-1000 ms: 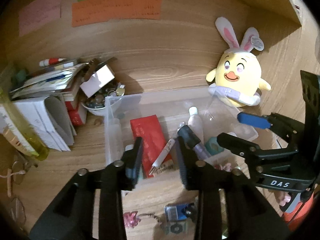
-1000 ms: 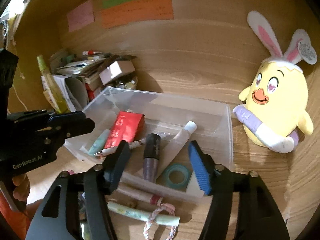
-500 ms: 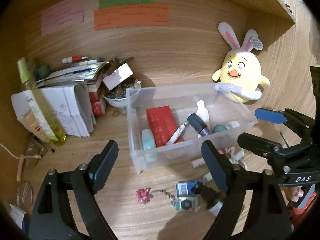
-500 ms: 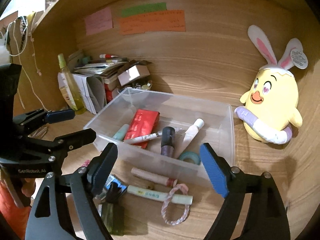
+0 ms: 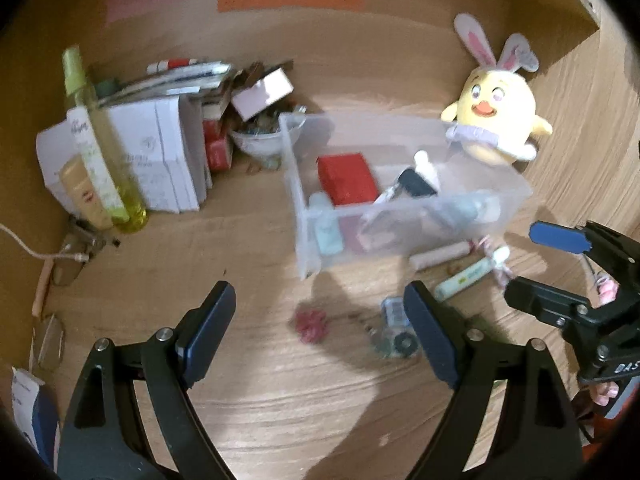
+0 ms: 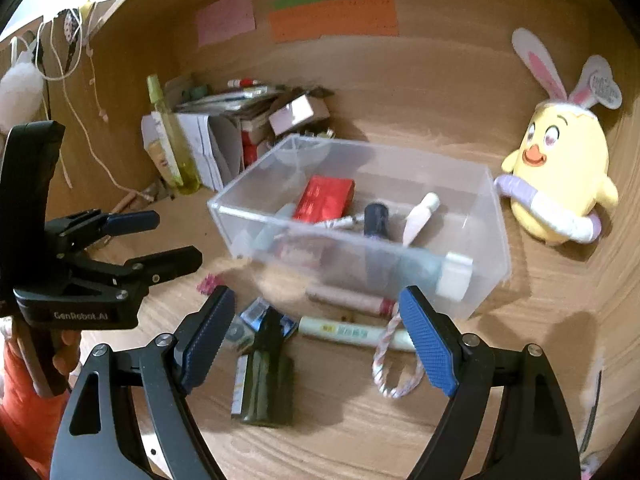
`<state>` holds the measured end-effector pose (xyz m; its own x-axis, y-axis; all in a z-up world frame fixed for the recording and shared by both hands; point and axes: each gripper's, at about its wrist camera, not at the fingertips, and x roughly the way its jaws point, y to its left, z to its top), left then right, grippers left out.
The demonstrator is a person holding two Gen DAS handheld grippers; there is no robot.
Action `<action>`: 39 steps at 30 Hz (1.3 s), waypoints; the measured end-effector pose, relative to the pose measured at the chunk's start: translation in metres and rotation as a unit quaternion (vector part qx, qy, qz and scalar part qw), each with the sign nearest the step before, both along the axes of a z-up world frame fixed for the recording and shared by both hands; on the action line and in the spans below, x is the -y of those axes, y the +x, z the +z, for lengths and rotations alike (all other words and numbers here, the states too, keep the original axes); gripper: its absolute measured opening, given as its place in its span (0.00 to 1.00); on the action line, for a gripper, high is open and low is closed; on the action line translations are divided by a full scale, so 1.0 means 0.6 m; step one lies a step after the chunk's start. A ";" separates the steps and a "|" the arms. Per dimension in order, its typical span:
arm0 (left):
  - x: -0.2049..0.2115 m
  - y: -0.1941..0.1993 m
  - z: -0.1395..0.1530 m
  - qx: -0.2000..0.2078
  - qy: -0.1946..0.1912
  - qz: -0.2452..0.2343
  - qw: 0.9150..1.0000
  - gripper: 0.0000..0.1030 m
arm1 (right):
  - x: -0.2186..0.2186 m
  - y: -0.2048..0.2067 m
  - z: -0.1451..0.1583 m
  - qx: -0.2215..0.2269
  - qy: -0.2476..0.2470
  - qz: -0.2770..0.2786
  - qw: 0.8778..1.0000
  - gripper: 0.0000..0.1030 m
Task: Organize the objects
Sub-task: 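Grasp the pink keychain charm with the left tool while the right tool grasps the green dropper bottle, then carry the pink charm and green bottle into the clear box and release both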
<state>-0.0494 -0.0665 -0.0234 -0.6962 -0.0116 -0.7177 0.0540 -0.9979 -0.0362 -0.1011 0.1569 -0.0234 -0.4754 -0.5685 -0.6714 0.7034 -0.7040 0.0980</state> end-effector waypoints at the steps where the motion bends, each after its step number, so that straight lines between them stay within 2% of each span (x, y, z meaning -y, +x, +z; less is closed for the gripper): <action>1: 0.003 -0.001 -0.007 0.006 0.000 0.003 1.000 0.84 | 0.001 0.002 -0.006 0.005 0.001 0.001 1.000 0.80; 7: 0.024 -0.008 -0.047 0.037 0.017 0.016 0.999 0.83 | 0.010 0.020 -0.037 0.030 0.009 0.014 0.999 0.79; 9: 0.023 -0.009 -0.057 0.045 0.019 0.010 0.999 0.71 | 0.013 0.025 -0.046 0.037 0.010 0.019 0.999 0.79; 11: 0.019 -0.011 -0.063 0.053 0.019 0.005 0.998 0.63 | 0.016 0.028 -0.053 0.043 0.013 0.024 0.999 0.76; 13: 0.016 -0.013 -0.068 0.056 0.016 0.002 0.998 0.60 | 0.020 0.031 -0.061 0.050 0.018 0.030 0.998 0.66; 17: 0.010 -0.018 -0.076 0.064 0.015 -0.005 0.998 0.50 | 0.022 0.036 -0.071 0.059 0.025 0.040 0.997 0.57; 24: 0.011 -0.031 -0.081 0.068 0.009 -0.004 0.998 0.22 | 0.026 0.042 -0.081 0.068 0.035 0.047 0.996 0.37; 30: 0.004 -0.024 -0.075 0.053 -0.010 0.001 0.999 0.22 | 0.019 0.039 -0.077 0.068 0.026 0.039 0.997 0.37; 39: 0.008 -0.002 -0.043 0.027 0.011 0.006 1.000 0.22 | -0.005 0.023 -0.041 0.051 -0.001 0.011 0.999 0.37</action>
